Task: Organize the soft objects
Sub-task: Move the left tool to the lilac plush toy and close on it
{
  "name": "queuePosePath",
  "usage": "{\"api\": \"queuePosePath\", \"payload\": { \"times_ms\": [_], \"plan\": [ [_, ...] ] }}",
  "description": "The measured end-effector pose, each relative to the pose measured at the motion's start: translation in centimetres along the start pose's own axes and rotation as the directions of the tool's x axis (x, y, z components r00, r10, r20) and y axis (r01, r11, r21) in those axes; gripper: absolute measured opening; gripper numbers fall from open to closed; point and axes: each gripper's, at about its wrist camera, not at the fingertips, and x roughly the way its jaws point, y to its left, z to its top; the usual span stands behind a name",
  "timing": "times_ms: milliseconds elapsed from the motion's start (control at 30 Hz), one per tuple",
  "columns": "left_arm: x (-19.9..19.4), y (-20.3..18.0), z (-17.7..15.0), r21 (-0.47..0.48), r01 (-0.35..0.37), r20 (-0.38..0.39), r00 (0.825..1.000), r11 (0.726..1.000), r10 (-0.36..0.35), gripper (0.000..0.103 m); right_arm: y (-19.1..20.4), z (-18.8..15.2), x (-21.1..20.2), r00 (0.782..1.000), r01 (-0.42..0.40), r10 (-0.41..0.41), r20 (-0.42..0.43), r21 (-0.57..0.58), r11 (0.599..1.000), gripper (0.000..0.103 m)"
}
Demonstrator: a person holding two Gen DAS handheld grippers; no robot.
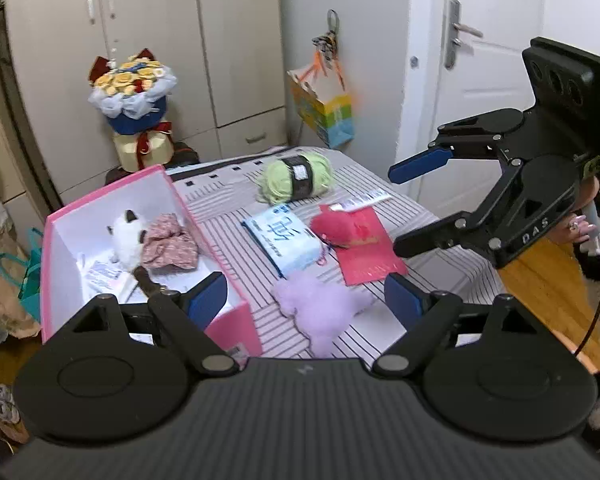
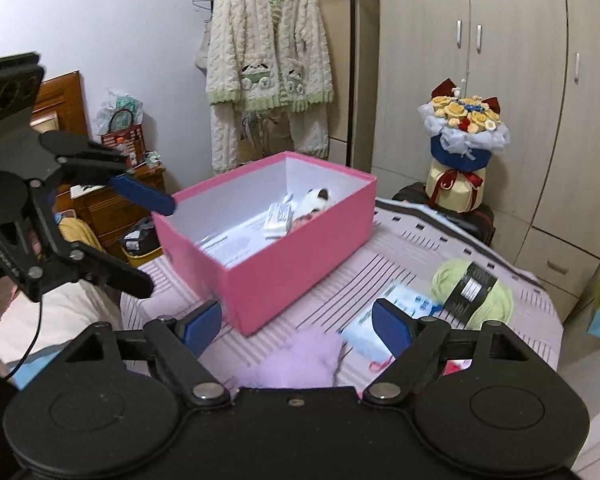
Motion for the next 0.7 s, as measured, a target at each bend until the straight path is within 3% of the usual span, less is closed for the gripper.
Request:
{"api": "queuePosePath", "payload": {
  "times_ms": [200, 467, 700],
  "plan": [
    [2.2, -0.8, -1.8, -0.031, 0.032, -0.026, 0.999, 0.999, -0.033, 0.085, 0.9, -3.1, 0.3, 1.000, -0.008, 0.008, 0.011, -0.047, 0.999, 0.086],
    [5.0, -0.5, -4.6, -0.098, 0.041, -0.037, 0.998, 0.994, -0.044, 0.081, 0.1, -7.3, 3.7, 0.999, -0.042, 0.042, -0.009, -0.052, 0.998, 0.086],
    [7.4, -0.5, -6.8, -0.137, 0.007, 0.019, 1.000, 0.991, -0.005, 0.074, 0.0, -10.0, 7.3, 0.999, -0.053, 0.053, -0.001, -0.079, 0.995, 0.086]
  ]
}}
